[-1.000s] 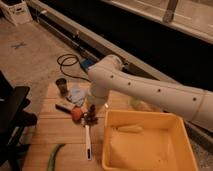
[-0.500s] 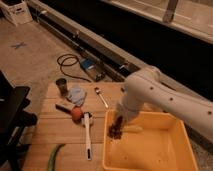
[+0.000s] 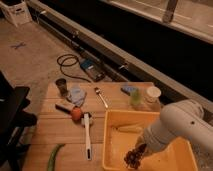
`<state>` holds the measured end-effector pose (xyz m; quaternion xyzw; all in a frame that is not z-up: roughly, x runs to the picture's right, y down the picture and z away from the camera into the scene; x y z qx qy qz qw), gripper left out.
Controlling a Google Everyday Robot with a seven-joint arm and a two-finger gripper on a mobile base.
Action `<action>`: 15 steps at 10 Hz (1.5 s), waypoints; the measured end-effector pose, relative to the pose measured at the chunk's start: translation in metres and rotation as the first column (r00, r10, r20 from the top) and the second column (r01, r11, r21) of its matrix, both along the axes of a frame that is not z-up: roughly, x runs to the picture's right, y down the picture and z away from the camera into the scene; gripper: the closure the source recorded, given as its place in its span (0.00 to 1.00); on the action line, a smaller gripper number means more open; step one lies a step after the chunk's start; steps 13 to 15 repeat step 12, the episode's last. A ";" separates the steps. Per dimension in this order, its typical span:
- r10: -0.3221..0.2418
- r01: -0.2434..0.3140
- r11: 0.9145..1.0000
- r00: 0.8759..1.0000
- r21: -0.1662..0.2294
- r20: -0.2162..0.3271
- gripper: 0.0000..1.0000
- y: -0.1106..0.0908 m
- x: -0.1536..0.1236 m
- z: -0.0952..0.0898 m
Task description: Place grapes in tray
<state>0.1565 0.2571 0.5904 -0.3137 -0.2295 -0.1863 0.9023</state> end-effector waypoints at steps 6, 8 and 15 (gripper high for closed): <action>0.007 -0.007 1.000 1.000 -0.004 -0.005 0.45 0.000 0.000 0.002; 0.019 -0.019 1.000 0.999 -0.009 -0.028 0.43 -0.010 0.002 0.012; 0.074 -0.078 0.997 0.990 -0.023 -0.121 0.26 -0.029 0.032 0.030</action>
